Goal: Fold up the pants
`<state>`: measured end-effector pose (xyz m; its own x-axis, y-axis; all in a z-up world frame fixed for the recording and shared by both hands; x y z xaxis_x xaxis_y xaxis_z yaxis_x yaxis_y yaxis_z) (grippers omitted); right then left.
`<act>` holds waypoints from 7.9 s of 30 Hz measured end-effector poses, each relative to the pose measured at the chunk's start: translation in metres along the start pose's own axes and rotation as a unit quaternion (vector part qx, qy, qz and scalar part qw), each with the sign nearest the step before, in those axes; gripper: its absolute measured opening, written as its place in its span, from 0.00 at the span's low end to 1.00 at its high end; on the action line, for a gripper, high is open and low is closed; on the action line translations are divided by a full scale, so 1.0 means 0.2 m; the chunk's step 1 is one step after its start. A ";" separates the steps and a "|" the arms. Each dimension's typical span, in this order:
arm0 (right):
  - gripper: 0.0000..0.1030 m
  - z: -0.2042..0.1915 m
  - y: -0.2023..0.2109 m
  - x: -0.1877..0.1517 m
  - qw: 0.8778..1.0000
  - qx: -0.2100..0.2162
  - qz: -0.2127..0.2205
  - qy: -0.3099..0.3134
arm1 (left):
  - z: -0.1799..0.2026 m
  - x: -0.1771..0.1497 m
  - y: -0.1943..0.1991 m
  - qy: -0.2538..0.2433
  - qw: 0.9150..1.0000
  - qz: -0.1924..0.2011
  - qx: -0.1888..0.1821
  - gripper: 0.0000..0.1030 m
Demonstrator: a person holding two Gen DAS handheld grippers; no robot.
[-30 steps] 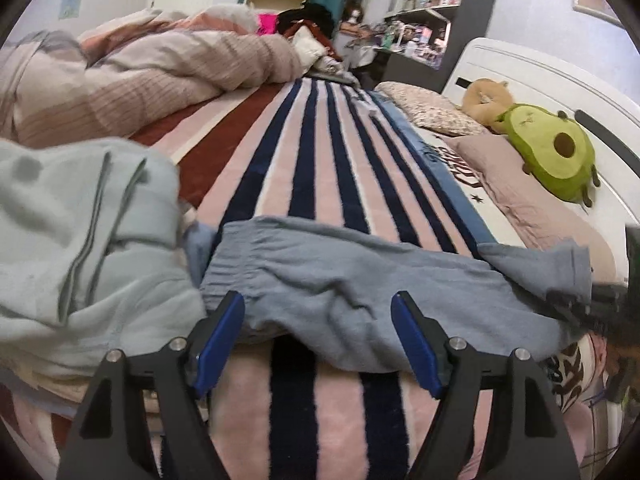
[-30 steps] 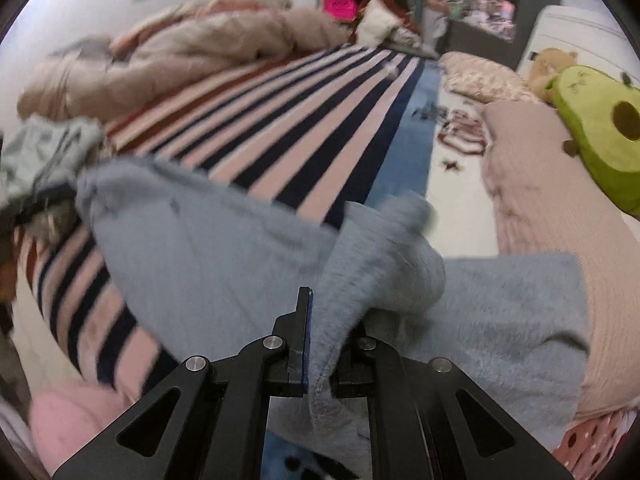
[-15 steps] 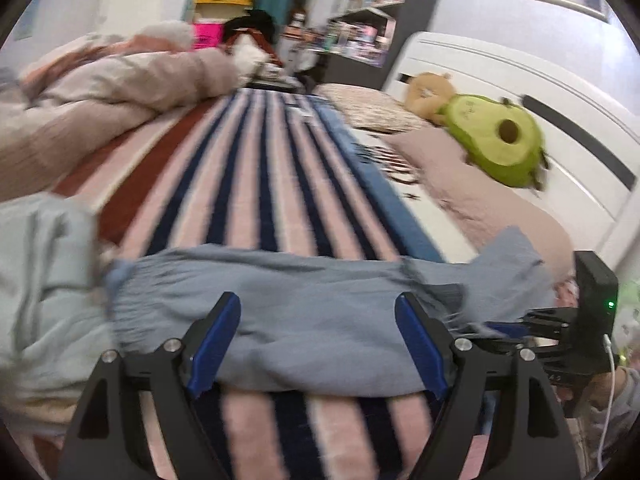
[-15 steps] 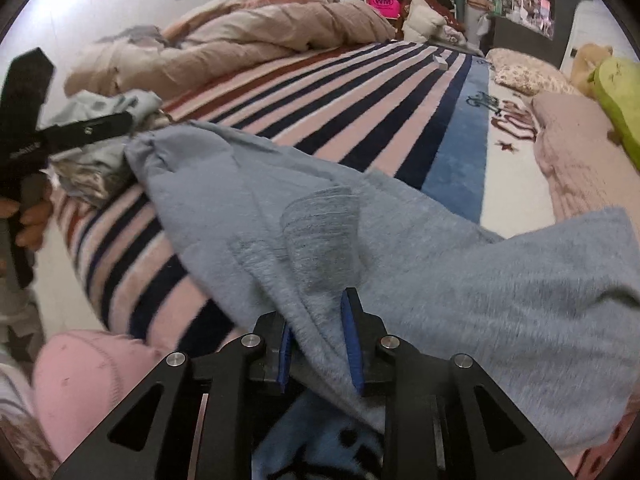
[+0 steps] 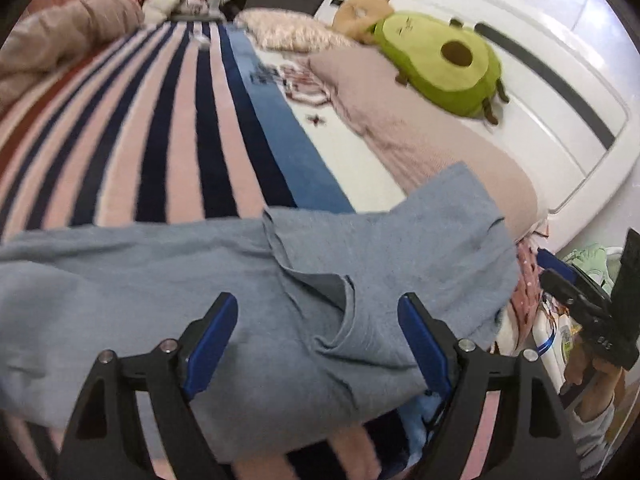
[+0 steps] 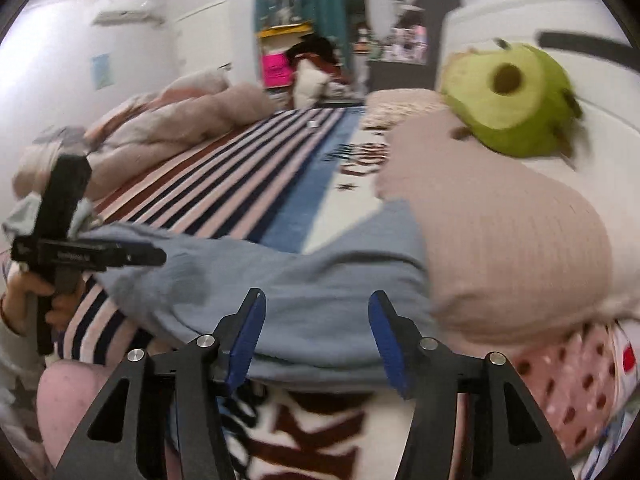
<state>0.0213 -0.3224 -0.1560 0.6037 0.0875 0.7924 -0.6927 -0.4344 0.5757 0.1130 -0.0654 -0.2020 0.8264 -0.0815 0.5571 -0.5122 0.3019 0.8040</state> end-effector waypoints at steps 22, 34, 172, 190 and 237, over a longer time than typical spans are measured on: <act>0.54 0.18 -0.10 -0.12 0.997 0.020 -0.006 -0.070 | -0.12 -0.16 0.06 -0.013 0.996 -0.014 0.088 0.55; 0.46 0.35 -0.19 -0.10 0.986 0.051 -0.010 -0.158 | -0.14 0.00 -0.03 0.006 0.999 -0.007 0.048 0.63; 0.62 -0.34 -0.62 0.21 0.997 0.026 -0.069 0.027 | -0.19 -0.18 0.10 -0.030 0.997 0.059 -0.026 0.64; 0.76 -0.03 -0.21 0.02 0.993 0.036 -0.004 -0.109 | -0.16 -0.12 0.21 -0.035 0.996 0.077 -0.019 0.64; 0.76 0.29 -0.20 -0.09 0.994 0.003 -0.040 -0.101 | 0.00 -0.12 -0.13 -0.027 0.999 -0.035 -0.029 0.65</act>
<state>0.0615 -0.3584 -0.2046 0.7236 -0.0598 0.6877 -0.6378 -0.4388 0.6330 0.1063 -0.0709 -0.2363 0.8448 -0.1547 0.5123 -0.4386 0.3484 0.8284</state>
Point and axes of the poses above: each gripper's, at about its wrist camera, not at the fingertips, and y roughly against the way its jaws point, z to its right, x to its top, the point moved 6 cm from there along -y, roughly the way its jaws point, and after that the axes turned 13 degrees about x, right-handed, at the moved point
